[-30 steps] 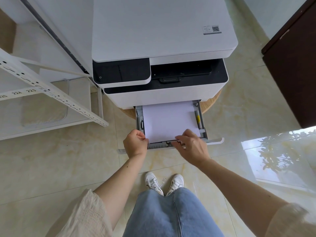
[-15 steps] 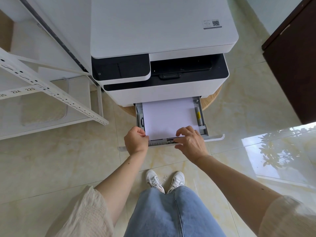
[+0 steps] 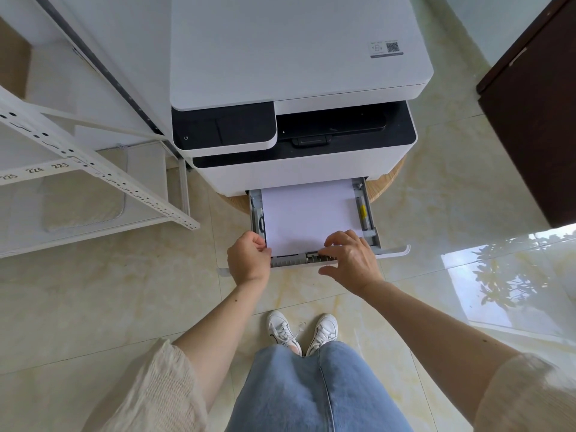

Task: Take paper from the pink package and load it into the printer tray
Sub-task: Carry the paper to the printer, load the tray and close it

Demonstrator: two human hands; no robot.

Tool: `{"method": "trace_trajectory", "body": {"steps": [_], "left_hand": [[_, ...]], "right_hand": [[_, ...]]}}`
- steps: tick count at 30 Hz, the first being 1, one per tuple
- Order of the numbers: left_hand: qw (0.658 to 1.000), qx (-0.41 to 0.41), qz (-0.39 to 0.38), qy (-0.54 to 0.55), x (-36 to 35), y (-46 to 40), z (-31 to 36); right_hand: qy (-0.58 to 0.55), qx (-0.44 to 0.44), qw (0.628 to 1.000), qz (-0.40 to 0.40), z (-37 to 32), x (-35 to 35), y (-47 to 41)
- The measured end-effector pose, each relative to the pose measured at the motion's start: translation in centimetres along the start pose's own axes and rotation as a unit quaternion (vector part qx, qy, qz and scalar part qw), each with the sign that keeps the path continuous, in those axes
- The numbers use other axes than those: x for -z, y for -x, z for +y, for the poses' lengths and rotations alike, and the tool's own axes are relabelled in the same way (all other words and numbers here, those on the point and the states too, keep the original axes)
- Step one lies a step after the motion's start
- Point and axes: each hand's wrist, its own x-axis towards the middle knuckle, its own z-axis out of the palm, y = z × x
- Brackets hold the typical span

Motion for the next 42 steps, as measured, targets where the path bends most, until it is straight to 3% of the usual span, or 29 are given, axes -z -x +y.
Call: {"method": "trace_trajectory", "body": {"steps": [4,7,10,19,29,42], "left_hand": [[0.999,-0.024,0.032,0.026,0.2,-0.1,0.2],[0.996,-0.035,0.074,0.018,0.4,-0.8,0.7],[0.996,-0.035,0.079,0.006,0.3,-1.8,1.1],[0.998,-0.017,0.0,0.059,-1.6,-3.1,0.4],[0.992,-0.013,0.011,0.126,-2.4,-2.7,-0.6],[0.99,-0.002,0.016,0.14,-2.5,-2.7,-0.7]], "right_hand": [[-0.069,-0.015,0.995,0.067,0.8,0.3,-0.3],[-0.098,-0.091,0.979,0.155,1.9,1.3,-1.1],[-0.09,-0.179,0.961,0.189,3.0,2.4,-2.1],[-0.166,-0.293,0.932,0.13,5.6,2.1,-4.2],[-0.284,-0.318,0.886,0.18,5.6,1.0,-4.3],[-0.311,-0.312,0.879,0.184,5.6,0.7,-4.4]]}}
